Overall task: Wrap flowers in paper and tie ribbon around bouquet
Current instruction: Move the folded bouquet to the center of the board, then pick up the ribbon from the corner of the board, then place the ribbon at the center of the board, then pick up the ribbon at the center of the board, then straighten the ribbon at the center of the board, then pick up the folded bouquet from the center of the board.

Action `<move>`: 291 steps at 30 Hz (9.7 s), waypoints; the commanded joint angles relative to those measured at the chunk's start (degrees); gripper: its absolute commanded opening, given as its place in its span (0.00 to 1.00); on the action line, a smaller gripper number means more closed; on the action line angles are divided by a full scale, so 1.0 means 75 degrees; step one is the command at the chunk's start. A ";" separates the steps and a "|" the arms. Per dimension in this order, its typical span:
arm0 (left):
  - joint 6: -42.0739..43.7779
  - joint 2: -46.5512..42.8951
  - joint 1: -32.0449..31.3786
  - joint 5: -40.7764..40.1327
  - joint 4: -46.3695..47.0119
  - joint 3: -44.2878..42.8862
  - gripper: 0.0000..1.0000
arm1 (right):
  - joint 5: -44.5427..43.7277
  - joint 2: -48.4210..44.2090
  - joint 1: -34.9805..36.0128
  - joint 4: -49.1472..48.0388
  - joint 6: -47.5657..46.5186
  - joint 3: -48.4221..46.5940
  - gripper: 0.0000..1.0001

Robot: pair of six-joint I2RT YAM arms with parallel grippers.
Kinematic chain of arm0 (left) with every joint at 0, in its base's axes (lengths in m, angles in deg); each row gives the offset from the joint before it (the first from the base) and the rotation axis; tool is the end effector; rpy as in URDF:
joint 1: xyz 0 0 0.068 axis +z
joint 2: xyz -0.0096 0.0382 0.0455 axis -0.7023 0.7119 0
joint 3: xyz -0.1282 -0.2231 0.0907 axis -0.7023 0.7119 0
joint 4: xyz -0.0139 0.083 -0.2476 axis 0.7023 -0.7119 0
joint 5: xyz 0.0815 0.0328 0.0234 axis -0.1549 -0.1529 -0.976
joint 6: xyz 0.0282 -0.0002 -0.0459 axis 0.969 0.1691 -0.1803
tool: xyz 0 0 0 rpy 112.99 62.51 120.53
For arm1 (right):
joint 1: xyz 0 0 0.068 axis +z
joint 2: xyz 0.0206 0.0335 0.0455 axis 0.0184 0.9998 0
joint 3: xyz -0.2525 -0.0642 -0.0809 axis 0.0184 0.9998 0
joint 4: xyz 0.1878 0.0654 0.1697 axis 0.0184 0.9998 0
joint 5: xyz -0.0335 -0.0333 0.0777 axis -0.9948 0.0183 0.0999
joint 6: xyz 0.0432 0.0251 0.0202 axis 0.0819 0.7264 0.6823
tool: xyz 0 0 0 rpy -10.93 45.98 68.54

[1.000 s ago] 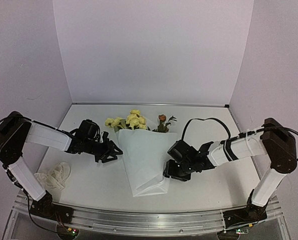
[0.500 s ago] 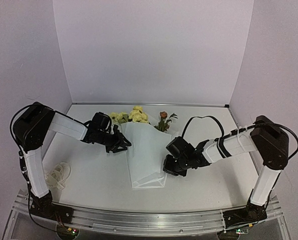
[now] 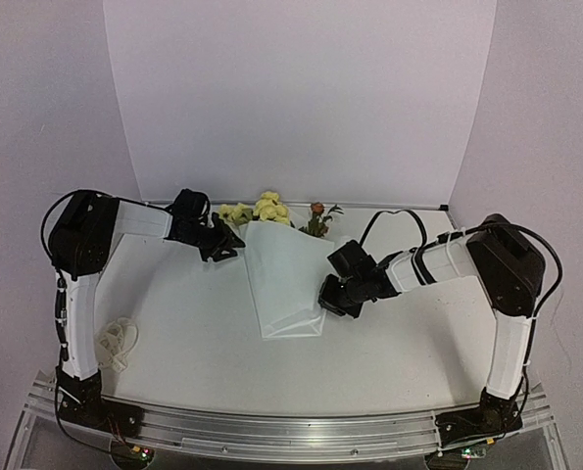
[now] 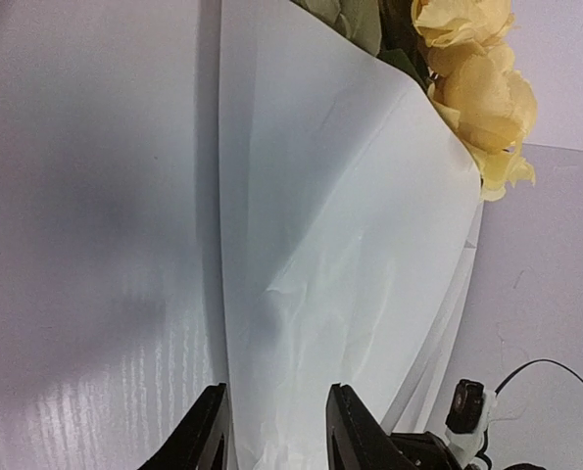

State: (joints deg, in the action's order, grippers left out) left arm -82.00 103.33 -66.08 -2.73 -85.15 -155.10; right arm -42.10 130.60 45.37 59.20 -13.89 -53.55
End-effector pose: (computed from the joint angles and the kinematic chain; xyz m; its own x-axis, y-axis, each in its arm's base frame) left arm 0.4236 -0.1864 0.1436 -0.9283 -0.3306 -0.1702 -0.0836 0.6316 -0.7707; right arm 0.2818 0.2792 0.1269 -0.9195 0.2820 -0.2739 0.0883 0.8270 0.5553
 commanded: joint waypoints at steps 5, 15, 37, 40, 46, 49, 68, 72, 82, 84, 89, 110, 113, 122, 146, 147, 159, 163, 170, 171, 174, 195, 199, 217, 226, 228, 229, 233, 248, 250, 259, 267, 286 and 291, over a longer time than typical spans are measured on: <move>0.0320 -0.1328 0.0304 -0.0713 -0.0782 0.0508 0.40 | 0.0226 -0.0091 -0.0155 0.0065 -0.0398 -0.0482 0.26; -0.0248 -0.3576 0.0395 -0.2904 -0.1624 0.2440 0.44 | 0.0244 -0.1136 -0.0154 0.0063 -0.0695 -0.0044 0.68; -0.2093 -0.7105 0.0940 -0.6001 -0.3526 0.6362 0.56 | -0.0180 -0.3167 0.0234 0.0218 -0.1073 0.1312 0.88; -0.2357 -0.6999 0.0942 -0.5791 -0.3308 0.6516 0.55 | -0.0226 -0.3272 0.0278 0.0218 -0.1018 0.1455 0.88; -0.2915 -0.6812 0.0952 -0.5484 -0.2956 0.6875 0.53 | -0.0342 -0.3483 0.0310 0.0204 -0.0941 0.1701 0.87; -0.3057 -0.6554 0.0946 -0.5272 -0.2601 0.7062 0.51 | -0.0390 -0.3558 0.0314 0.0206 -0.0905 0.1786 0.86; -0.0113 -0.7545 -0.2393 -0.2642 -0.0358 0.4865 0.00 | -0.1073 -0.5505 0.0637 0.0803 -0.1504 0.2271 0.79; 0.0685 -0.6756 -0.3417 -0.1409 0.0477 0.4210 0.00 | -0.1391 -0.6068 0.0838 0.0890 -0.1688 0.2424 0.80; 0.1705 -0.3656 -0.5286 0.0055 0.1042 0.1822 0.23 | -0.3348 -0.7900 0.0881 0.2932 -0.1042 0.3146 0.81; 0.1601 -0.3730 -0.5294 -0.0386 0.1022 0.1925 0.40 | -0.3272 -0.8107 0.0896 0.3039 -0.0975 0.3329 0.81; 0.0850 -0.5133 -0.5280 -0.3036 0.0159 0.2953 0.60 | -0.3223 -0.7620 0.1719 0.3149 -0.1374 0.3108 0.81; -0.1452 -0.9248 -0.1951 -0.5348 -0.3331 0.6931 0.64 | -0.1516 -0.1100 0.3803 0.3018 -0.0745 -0.1242 0.67; -0.1233 -0.9024 -0.1908 -0.4931 -0.3020 0.6991 0.64 | -0.2001 -0.1134 0.3806 0.3017 -0.0305 -0.0997 0.71; -0.1763 -0.9197 -0.1949 -0.3258 -0.2300 0.7054 0.57 | -0.3863 -0.3307 0.3569 0.3386 0.1076 0.1391 0.72; -0.1525 -0.6931 -0.2378 -0.6057 -0.2889 0.5680 0.59 | -0.3472 -0.2892 0.2521 0.2859 0.2552 0.2538 0.70; -0.1393 -0.6780 -0.2262 -0.5956 -0.2847 0.5687 0.58 | -0.3454 -0.2848 0.2519 0.2803 0.2560 0.2572 0.69; -0.0482 -0.5547 -0.1872 -0.5035 -0.2337 0.5703 0.53 | -0.3478 -0.2521 0.2492 0.2296 0.2489 0.2811 0.58; -0.0487 -0.6491 -0.1872 -0.5076 -0.2829 0.6050 0.63 | -0.3466 -0.2405 0.2488 0.2240 0.2419 0.2755 0.52; -0.1378 -0.8116 -0.2028 -0.4887 -0.4003 0.7051 0.62 | -0.3455 -0.2365 0.2491 0.2157 0.2377 0.2762 0.46; -0.1636 -0.8314 -0.2131 -0.4915 -0.4133 0.7204 0.61 | -0.3447 -0.2351 0.2489 0.2140 0.2374 0.2756 0.44; -0.2556 -0.8895 -0.2517 -0.4986 -0.4386 0.7529 0.58 | -0.3410 -0.2321 0.2484 0.2061 0.2394 0.2783 0.39; -0.3489 -0.9188 -0.3096 -0.7476 -0.5634 0.6428 0.00 | -0.4012 -0.3405 0.2197 0.2468 0.1618 0.2767 0.00; -0.1817 -0.9351 -0.1756 -0.9157 -0.6388 0.4676 0.00 | -0.4859 -0.4785 0.1737 0.3502 0.1100 0.2767 0.00; 0.1788 -0.8306 0.1206 -1.0024 -0.4781 0.0620 0.00 | -0.7812 -0.7939 -0.0827 0.7112 -0.3250 -0.0269 0.00; 0.0865 -0.8697 0.2019 -0.8162 -0.4902 0.2893 0.00 | -0.7760 -0.7027 -0.1072 0.7637 -0.3794 0.0330 0.00; 0.0562 -0.8852 0.2019 -0.7769 -0.4744 0.3815 0.00 | -0.7606 -0.6821 -0.1200 0.7677 -0.3383 0.0764 0.00; 0.0381 -0.8903 0.2024 -0.7621 -0.4683 0.4203 0.00 | -0.7542 -0.6691 -0.1267 0.7689 -0.3191 0.0965 0.00; 0.0064 -0.8954 0.2093 -0.7567 -0.4463 0.5254 0.00 | -0.7406 -0.5876 -0.1694 0.7694 -0.2569 0.1314 0.09; 0.0302 -0.8571 0.3051 -0.7174 -0.4116 0.5609 0.00 | -0.6651 -0.5052 -0.3540 0.7719 -0.2219 0.0729 0.86; 0.0323 -0.8554 0.3052 -0.7166 -0.4092 0.5608 0.00 | -0.6420 -0.5057 -0.3639 0.7723 -0.2323 0.0549 0.89; 0.0532 -0.8480 0.3050 -0.6901 -0.3967 0.5207 0.31 | -0.3004 -0.5993 -0.3421 0.6139 -0.2560 0.1212 0.95; 0.1522 -0.8222 0.3026 -0.4353 -0.3086 0.4467 0.81 | -0.0993 -0.6035 -0.2525 0.4209 -0.2183 0.1942 0.98; 0.0673 -0.3642 -0.0312 0.0094 0.1532 0.3766 0.88 | 0.1447 -0.1463 -0.1044 0.0242 -0.1253 0.0251 0.98; 0.0546 -0.2756 -0.0519 0.0372 0.1918 0.3418 0.88 | 0.1567 -0.0874 -0.0909 -0.0075 -0.1033 0.0037 0.98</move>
State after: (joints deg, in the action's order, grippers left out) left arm -76.52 79.71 -68.99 -4.13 -77.65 -125.60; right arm -32.04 121.41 37.63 63.01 -23.67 -50.20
